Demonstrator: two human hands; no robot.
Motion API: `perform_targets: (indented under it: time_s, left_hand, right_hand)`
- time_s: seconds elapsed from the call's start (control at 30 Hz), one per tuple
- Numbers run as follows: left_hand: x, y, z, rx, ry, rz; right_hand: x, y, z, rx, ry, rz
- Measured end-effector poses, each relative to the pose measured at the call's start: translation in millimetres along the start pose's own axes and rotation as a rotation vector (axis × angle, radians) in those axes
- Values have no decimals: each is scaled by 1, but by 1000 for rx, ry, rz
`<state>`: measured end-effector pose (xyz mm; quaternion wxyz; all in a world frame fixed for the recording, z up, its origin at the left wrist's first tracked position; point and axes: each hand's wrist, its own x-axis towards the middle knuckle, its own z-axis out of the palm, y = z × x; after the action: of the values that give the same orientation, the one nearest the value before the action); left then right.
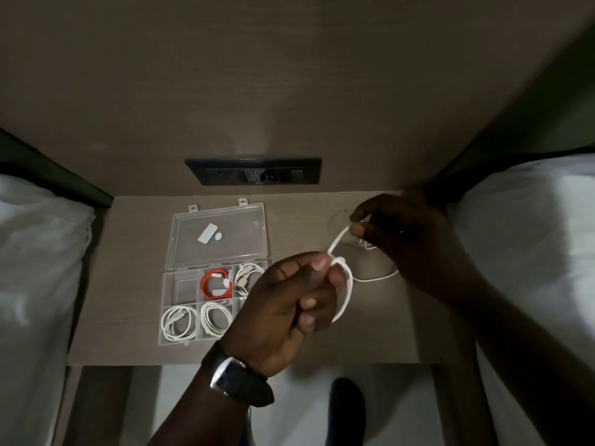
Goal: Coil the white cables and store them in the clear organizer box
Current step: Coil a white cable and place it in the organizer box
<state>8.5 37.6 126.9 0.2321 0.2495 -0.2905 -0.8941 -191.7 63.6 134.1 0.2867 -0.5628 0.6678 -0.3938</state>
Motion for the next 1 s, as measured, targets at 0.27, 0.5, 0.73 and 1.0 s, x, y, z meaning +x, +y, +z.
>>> perform_targets:
  time_s: [0.27,0.5,0.73,1.0]
  left_hand:
    - [6,12,-6,-353,126,190]
    - [8,2,-8,-303,337,287]
    - [8,-13,9,55,415,264]
    - [9,-26,24,58,465,301]
  right_hand:
    - [-47,8,53,223,-234,186]
    - [-70,-11,42,-293,-203,-54]
    - [-59,-31,38,160,-8,-18]
    - [-50,-24,68,440,311,294]
